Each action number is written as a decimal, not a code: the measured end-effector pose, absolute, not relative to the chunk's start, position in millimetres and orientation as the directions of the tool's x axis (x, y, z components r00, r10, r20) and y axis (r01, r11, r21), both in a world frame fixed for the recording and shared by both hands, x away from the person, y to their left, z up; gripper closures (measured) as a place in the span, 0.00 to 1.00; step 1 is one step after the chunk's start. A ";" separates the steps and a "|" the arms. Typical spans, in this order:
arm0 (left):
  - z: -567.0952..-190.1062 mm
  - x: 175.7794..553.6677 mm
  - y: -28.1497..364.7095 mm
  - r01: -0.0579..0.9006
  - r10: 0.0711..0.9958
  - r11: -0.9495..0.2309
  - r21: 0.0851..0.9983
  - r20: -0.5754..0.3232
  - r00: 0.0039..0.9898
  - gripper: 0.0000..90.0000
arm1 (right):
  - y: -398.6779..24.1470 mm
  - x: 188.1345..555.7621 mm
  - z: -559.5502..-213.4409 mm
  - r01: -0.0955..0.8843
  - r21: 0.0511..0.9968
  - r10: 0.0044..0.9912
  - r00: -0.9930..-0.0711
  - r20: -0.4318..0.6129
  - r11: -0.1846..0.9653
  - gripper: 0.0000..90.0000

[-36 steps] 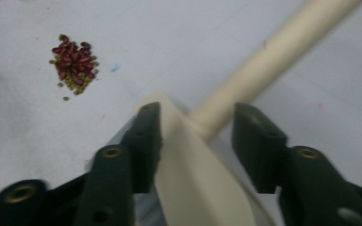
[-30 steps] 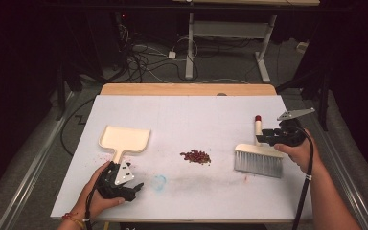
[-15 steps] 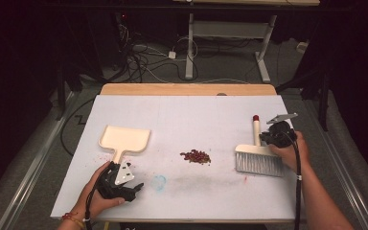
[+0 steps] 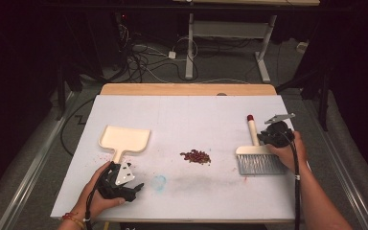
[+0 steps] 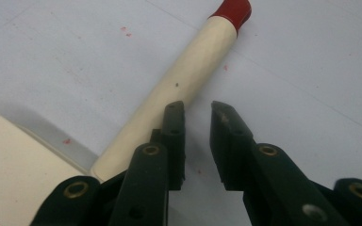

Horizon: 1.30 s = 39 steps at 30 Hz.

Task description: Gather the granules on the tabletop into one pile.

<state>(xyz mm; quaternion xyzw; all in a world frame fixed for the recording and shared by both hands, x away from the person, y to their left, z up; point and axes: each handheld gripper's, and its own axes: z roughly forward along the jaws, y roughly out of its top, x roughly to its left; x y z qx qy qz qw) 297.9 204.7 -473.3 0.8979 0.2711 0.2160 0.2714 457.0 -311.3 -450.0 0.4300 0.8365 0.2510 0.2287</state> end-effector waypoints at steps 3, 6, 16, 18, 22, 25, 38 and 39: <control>-473.4 297.4 205.3 0.376 0.608 -0.702 0.605 0.235 0.758 0.21 | -312.2 455.6 -447.1 0.595 0.631 0.837 -0.521 -0.169 0.498 0.82; -472.8 297.4 206.0 0.368 0.608 -0.702 0.609 0.244 0.756 0.21 | -312.3 450.6 -438.1 0.558 0.680 0.842 -0.512 -0.170 0.476 0.76; -470.6 297.4 207.5 0.365 0.614 -0.698 0.616 0.253 0.747 0.21 | -298.8 421.7 -402.2 0.384 0.838 0.838 -0.526 -0.147 0.388 0.50; -470.2 297.7 207.6 0.367 0.621 -0.693 0.621 0.255 0.741 0.21 | -294.8 414.0 -397.4 0.350 0.858 0.832 -0.535 -0.148 0.377 0.46; -468.2 298.5 208.4 0.361 0.625 -0.688 0.629 0.260 0.736 0.21 | -287.2 397.7 -389.5 0.284 0.884 0.821 -0.545 -0.168 0.370 0.40; -466.7 297.1 208.0 0.358 0.631 -0.679 0.641 0.260 0.731 0.21 | -283.2 387.8 -386.1 0.249 0.898 0.817 -0.549 -0.178 0.363 0.36; -460.4 290.7 208.2 0.307 0.636 -0.671 0.675 0.312 0.705 0.20 | -273.6 361.1 -381.8 0.157 0.926 0.827 -0.518 -0.220 0.345 0.23; -460.0 290.5 208.3 0.305 0.639 -0.668 0.679 0.313 0.703 0.20 | -272.5 359.4 -382.3 0.155 0.925 0.824 -0.520 -0.223 0.348 0.23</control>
